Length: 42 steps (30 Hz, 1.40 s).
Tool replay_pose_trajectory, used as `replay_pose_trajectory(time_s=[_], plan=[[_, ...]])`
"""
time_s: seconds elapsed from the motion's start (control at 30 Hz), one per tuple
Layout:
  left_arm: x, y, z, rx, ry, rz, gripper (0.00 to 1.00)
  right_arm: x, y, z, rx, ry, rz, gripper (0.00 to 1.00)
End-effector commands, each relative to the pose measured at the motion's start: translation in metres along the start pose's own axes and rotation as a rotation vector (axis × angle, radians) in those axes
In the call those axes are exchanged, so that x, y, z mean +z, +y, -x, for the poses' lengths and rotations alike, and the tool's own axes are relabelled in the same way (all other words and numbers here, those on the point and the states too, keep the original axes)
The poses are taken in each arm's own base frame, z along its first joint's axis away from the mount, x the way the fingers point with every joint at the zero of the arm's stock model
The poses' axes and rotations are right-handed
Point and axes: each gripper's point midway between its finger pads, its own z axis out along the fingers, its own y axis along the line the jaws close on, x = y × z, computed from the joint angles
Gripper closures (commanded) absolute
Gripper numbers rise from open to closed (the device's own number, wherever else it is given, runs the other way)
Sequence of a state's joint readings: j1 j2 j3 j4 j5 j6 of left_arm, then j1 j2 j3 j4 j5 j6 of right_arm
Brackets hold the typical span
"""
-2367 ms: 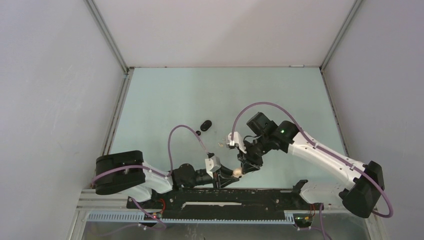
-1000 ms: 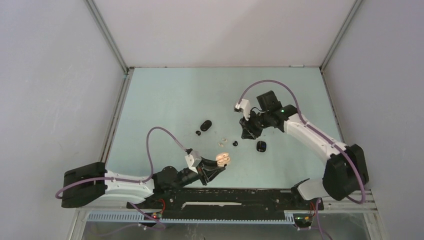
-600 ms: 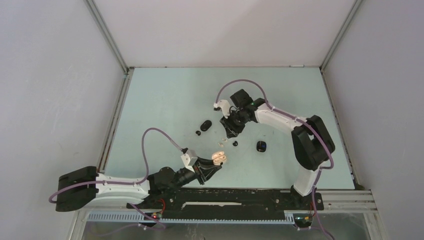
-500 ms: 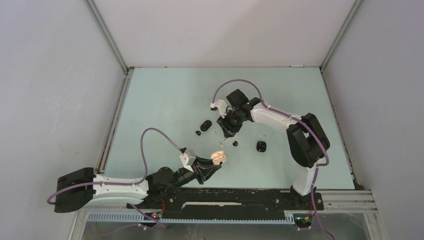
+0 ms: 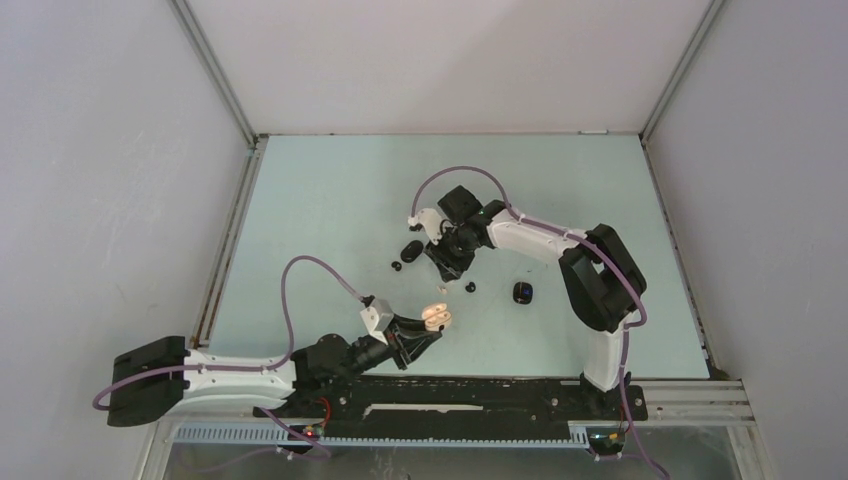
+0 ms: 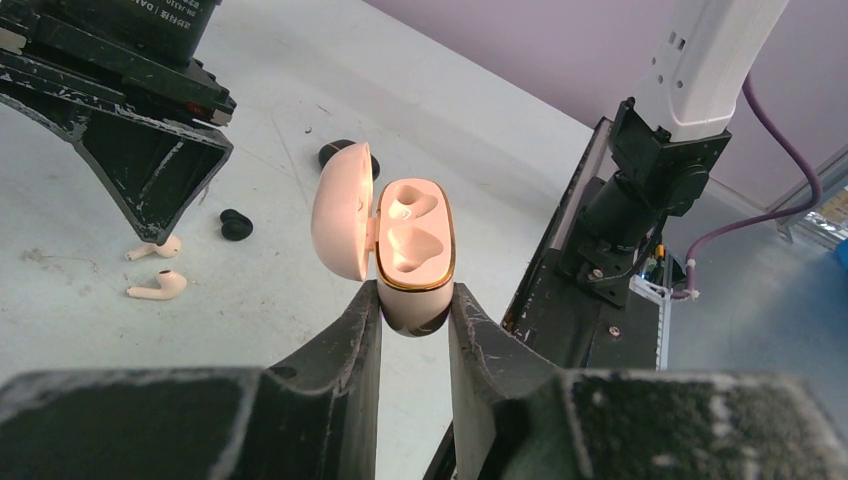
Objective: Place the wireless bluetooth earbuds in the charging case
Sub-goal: Pick up the earbud from the center of the board.
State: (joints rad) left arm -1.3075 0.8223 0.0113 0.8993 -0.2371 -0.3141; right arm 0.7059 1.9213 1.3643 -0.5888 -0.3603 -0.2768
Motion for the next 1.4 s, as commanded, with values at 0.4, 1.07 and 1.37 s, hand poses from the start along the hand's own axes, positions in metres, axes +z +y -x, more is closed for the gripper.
replay_pose_trajectory(time_s=[0.4, 1.07, 1.37], plan=[[-0.008, 0.007, -0.017, -0.003, 0.039, 0.015, 1.00, 0.001, -0.014, 0.024, -0.077, -0.014, -0.101, 0.62], [-0.006, 0.006, -0.019, -0.001, 0.055, 0.009, 1.00, 0.007, -0.035, -0.009, 0.021, 0.081, -0.128, 0.64], [-0.005, 0.005, -0.022, -0.004, 0.067, 0.007, 1.00, 0.001, -0.045, -0.019, 0.067, 0.085, -0.114, 0.67]])
